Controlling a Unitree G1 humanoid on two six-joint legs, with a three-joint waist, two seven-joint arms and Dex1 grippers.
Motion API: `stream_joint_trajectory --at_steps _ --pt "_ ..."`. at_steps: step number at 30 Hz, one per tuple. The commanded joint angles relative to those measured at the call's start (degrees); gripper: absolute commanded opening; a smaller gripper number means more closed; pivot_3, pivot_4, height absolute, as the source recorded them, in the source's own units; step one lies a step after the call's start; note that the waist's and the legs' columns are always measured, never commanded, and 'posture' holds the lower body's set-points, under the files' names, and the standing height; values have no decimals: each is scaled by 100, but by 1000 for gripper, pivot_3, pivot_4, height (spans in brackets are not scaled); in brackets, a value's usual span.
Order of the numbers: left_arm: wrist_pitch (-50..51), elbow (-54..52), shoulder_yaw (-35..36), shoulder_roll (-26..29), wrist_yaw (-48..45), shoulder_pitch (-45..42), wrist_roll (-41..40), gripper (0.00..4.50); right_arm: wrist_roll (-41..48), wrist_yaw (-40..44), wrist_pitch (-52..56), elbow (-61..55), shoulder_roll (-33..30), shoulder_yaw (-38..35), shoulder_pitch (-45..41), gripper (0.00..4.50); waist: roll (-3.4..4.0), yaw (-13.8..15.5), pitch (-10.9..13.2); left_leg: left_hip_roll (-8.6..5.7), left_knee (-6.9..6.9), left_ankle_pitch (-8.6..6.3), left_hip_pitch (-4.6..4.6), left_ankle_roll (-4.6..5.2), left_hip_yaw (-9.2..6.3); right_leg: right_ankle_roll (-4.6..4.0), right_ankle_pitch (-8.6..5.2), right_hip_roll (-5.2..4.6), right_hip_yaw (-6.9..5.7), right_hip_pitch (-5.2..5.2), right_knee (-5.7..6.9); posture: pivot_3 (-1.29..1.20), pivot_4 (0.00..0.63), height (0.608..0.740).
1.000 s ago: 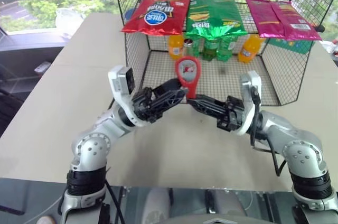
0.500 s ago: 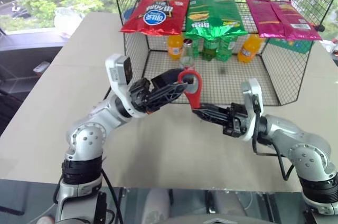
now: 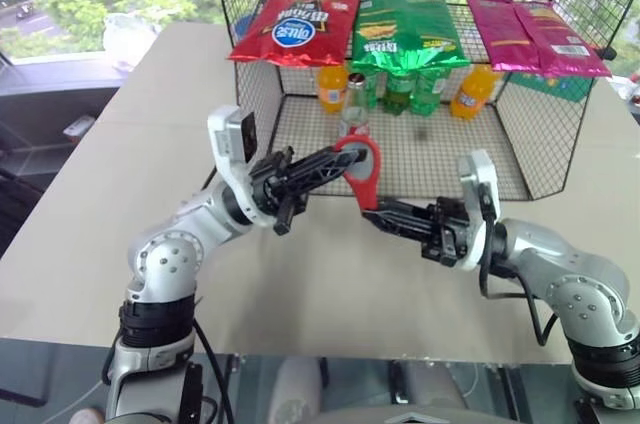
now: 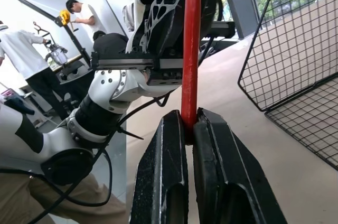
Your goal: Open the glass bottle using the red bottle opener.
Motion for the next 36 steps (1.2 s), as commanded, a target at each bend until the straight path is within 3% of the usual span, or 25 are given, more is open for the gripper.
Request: stream_joint_trajectory --at_steps 1,2,3,7,16,19,23,30,33,36 --pt "30 -55 88 -33 -5 -100 -211 102 90 109 46 -85 49 100 -170 0 0 0 0 0 0 0 0 0 0 0 0 0 0 0 0 0 150 740" --pt "17 -64 104 -64 9 -91 -230 0 124 162 68 -47 57 116 -205 792 0 0 0 0 0 0 0 0 0 0 0 0 0 0 0 0 150 740" --pt "8 -71 114 -85 21 -85 -244 0 148 200 84 -22 63 126 -229 1049 0 0 0 0 0 0 0 0 1 0 0 0 0 0 0 0 150 740" --pt "-121 -156 127 -230 131 -6 -207 0 188 -336 -27 190 605 44 -493 2869 0 -5 0 0 0 0 0 0 -1 0 0 1 -1 0 0 0 150 740" --pt "-419 -391 120 -369 316 180 -101 0 717 -806 205 184 957 -54 -570 2869 0 1 2 0 0 0 -7 0 -1 0 0 -1 -3 -2 -6 0 150 740" --pt "-451 -388 117 -358 339 163 -115 0 718 -741 261 171 888 -14 -515 2111 0 -2 2 1 -1 0 -6 0 -1 0 0 -1 -3 -4 -5 0 150 740" --pt "-489 -372 115 -352 327 129 -106 0 620 -601 293 168 790 68 -461 158 0 -1 2 0 -1 0 -9 0 0 0 0 -1 -2 -7 -5 0 150 740" --pt "-499 -371 117 -250 167 180 -73 0 449 -348 203 248 678 97 -353 72 0 -2 2 0 -2 0 -11 0 1 0 0 0 1 -11 -4 0 150 740" --pt "-537 -412 71 -171 92 219 73 997 354 -241 166 280 640 106 -316 0 0 -1 2 0 -2 0 -11 0 1 0 0 0 0 -11 -4 0 150 740" --pt "-559 -451 151 -126 184 296 70 2390 233 -148 104 323 586 81 -236 0 0 -2 2 0 -2 0 -11 0 3 0 0 0 2 -12 -4 0 150 740"
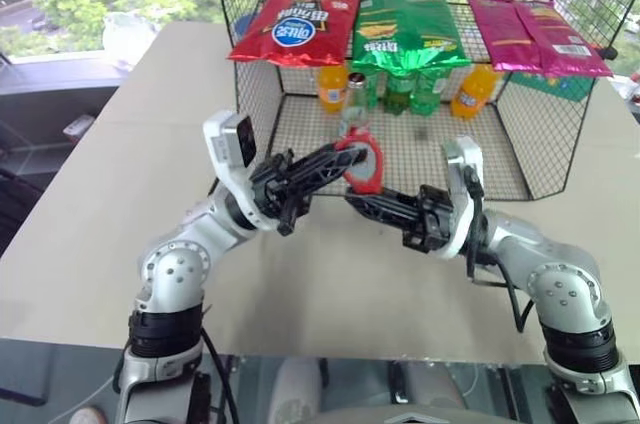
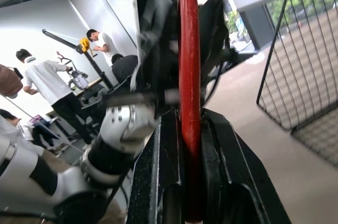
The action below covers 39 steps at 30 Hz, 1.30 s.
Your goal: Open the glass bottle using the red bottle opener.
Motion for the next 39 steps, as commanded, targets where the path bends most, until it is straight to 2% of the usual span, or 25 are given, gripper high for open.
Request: stream_joint_trajectory --at_steps 1,4,5,7,10,16,24,30,38,39 --pt "-105 -245 202 96 76 100 -15 2710 -113 187 -146 -70 -86 -79 77 0 0 -1 0 0 0 0 0 0 0 0 0 0 0 0 0 0 150 740" --pt "-368 -176 338 215 288 264 443 3995 -311 224 -283 25 -272 -339 382 0 0 2 0 0 -4 0 0 0 0 0 0 0 0 -3 0 0 150 740" --pt "-524 -129 181 342 452 307 992 4473 -435 210 -363 25 -357 -426 524 0 0 17 0 0 -5 0 -1 0 1 0 0 0 0 -4 0 0 150 740" --pt "-1064 -30 -124 395 763 311 2034 4473 -563 169 -463 -8 -430 -538 695 0 0 32 0 -1 -4 0 -3 0 1 0 0 0 0 -5 -2 0 150 740" --pt "-1529 270 -496 140 1409 44 3053 4473 -577 17 -527 -112 -413 -720 817 0 -1 74 0 -3 -3 0 -3 0 6 0 0 -1 5 -5 -2 0 150 740" --pt "-1695 1290 -1042 -381 2097 -659 4138 4473 -703 -85 -602 -251 -428 -770 905 0 -1 137 0 -2 -3 0 -10 0 4 1 1 1 4 -12 -2 0 150 740" --pt "-2174 2518 -1214 -753 2013 -1598 4790 4473 -746 -176 -575 -382 -396 -751 886 0 -1 142 0 -3 14 1 -74 -1 -10 3 3 1 -14 -64 0 0 150 740" --pt "-2558 3383 -1307 -846 1551 -2087 5038 4473 -679 -324 -523 -562 -399 -759 823 0 -1 139 0 -4 15 1 -74 -1 -11 4 3 1 -16 -63 2 0 150 740" --pt "-3358 4851 -1252 -1125 1412 -2845 5411 4473 -580 -512 -489 -798 -395 -747 883 0 -2 144 0 -5 22 1 -78 -1 -15 4 3 1 -20 -62 3 0 150 740" --pt "-3415 4984 -1234 -1144 1404 -2912 5431 4239 -571 -528 -488 -818 -402 -762 891 0 -1 143 0 -5 22 1 -78 -1 -15 4 3 1 -20 -62 3 0 150 740"
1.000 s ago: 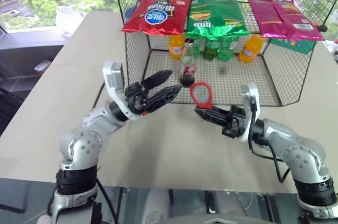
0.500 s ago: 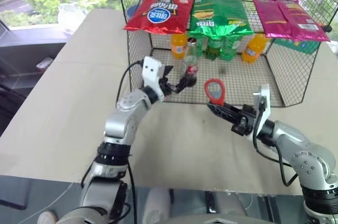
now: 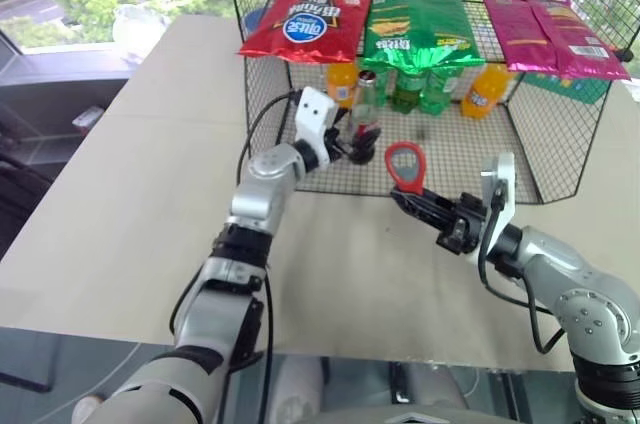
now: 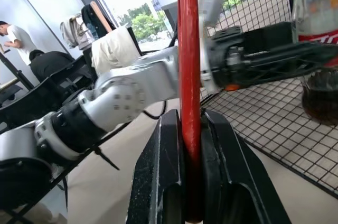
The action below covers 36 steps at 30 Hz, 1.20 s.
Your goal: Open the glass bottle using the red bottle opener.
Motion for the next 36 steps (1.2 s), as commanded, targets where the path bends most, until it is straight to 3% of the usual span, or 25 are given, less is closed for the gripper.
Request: stream_joint_trajectory --at_steps 1,5,9,16,21,29,35,36 --pt "-425 412 71 -78 -143 -309 108 3970 179 -78 -30 -330 -26 -106 -1 0 0 -2 0 0 0 0 0 0 0 0 0 0 0 0 0 0 150 740" --pt "-680 686 53 -95 -316 -403 200 2589 212 -152 -35 -396 -43 -136 26 0 0 -3 0 0 0 0 0 0 0 0 0 0 0 0 1 0 150 740" --pt "-650 287 145 -15 -968 -210 -113 2589 226 -208 -51 -424 -57 -145 42 0 0 -4 0 0 0 0 0 0 0 0 0 0 0 0 2 0 150 740" --pt "1188 -2585 215 719 -2422 924 -1652 2589 226 -182 -124 -387 -224 -377 166 0 1 -36 0 3 -2 13 -6 -22 2 0 0 -1 4 -7 4 0 150 740" --pt "1874 -3671 215 1076 -2608 1501 -2216 2589 280 -173 -175 -411 -373 -666 415 0 2 3 -1 4 7 5 1 -8 1 0 0 -1 4 -4 17 0 150 740" --pt "1348 -3764 -396 1093 -2673 1998 -1545 2589 50 52 -350 -588 -794 -1180 1485 0 4 2 -3 1 18 0 6 0 -2 -1 -1 -1 6 2 27 0 150 740" --pt "1192 -3452 -502 1232 -2986 2000 -1439 2589 -42 -18 -470 -735 -760 -1113 1739 0 5 -41 -3 2 18 1 19 0 0 -2 -2 4 15 0 50 0 150 740" --pt "1181 -3460 -512 1240 -3026 2004 -1442 3611 -54 -40 -484 -753 -743 -1083 1748 0 5 -31 -3 2 19 1 20 0 0 -3 -2 4 14 0 53 0 150 740"
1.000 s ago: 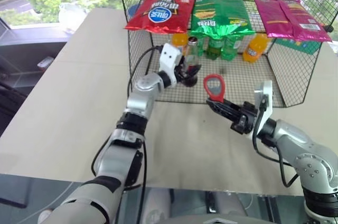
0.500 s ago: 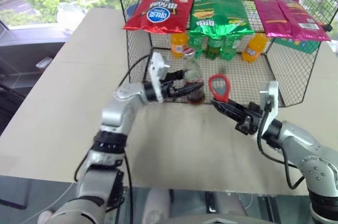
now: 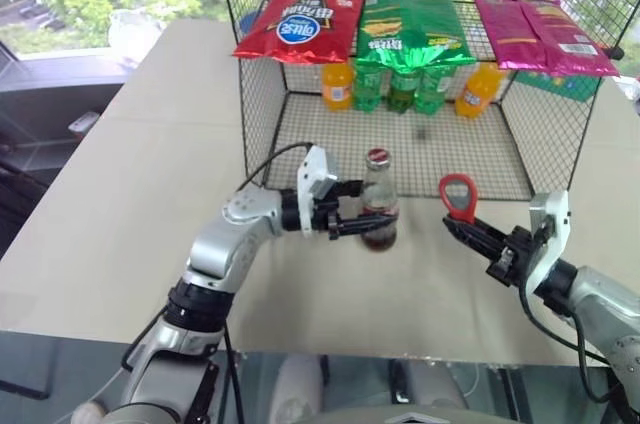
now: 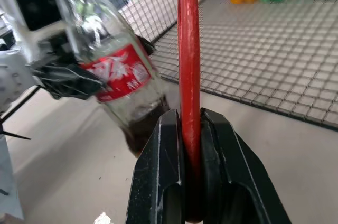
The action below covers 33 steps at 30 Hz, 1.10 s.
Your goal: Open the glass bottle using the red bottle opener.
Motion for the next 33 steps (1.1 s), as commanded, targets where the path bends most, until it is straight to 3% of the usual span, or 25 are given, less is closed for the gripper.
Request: stream_joint_trajectory --at_steps 1,2,12,24,25,27,31,33 --pt "-240 -97 48 17 -168 -103 -37 4008 -18 -23 -162 -292 37 -21 25 0 0 23 0 0 3 0 -1 0 -1 0 0 0 -1 0 2 0 150 740" --pt "-316 -96 66 -13 -104 -119 13 4485 -31 -45 -173 -297 52 10 11 0 0 26 0 0 7 0 -2 0 0 0 0 -1 0 1 1 0 150 740" --pt "198 -590 294 58 -151 -277 -629 4485 -249 -11 -283 -318 99 153 -78 0 0 32 0 0 22 0 -8 0 -5 1 0 -2 -3 0 10 0 150 740" --pt "442 -543 117 31 -356 -478 -730 4485 -512 135 -526 -246 120 320 -296 0 0 33 -1 0 39 -1 -9 1 -8 1 0 -1 -5 2 18 0 150 740" --pt "436 -518 93 46 -396 -480 -710 3991 -530 121 -532 -258 132 361 -337 0 0 32 -1 0 40 -1 -9 1 -9 1 0 -1 -5 2 19 0 150 740" --pt "399 -465 52 68 -471 -467 -670 3517 -560 72 -547 -299 168 438 -457 0 0 29 -1 0 42 -1 -9 0 -8 1 0 -1 -5 2 20 0 150 740" --pt "353 -415 13 75 -535 -449 -646 1656 -777 26 -611 -387 188 631 -705 0 1 30 -1 0 45 -1 -10 1 -11 1 0 0 -7 3 23 0 150 740" --pt "328 -397 8 73 -544 -445 -633 1462 -1144 100 -729 -433 109 852 -826 0 4 30 -3 0 45 -1 -10 1 -11 1 0 -1 -6 3 22 0 150 740"
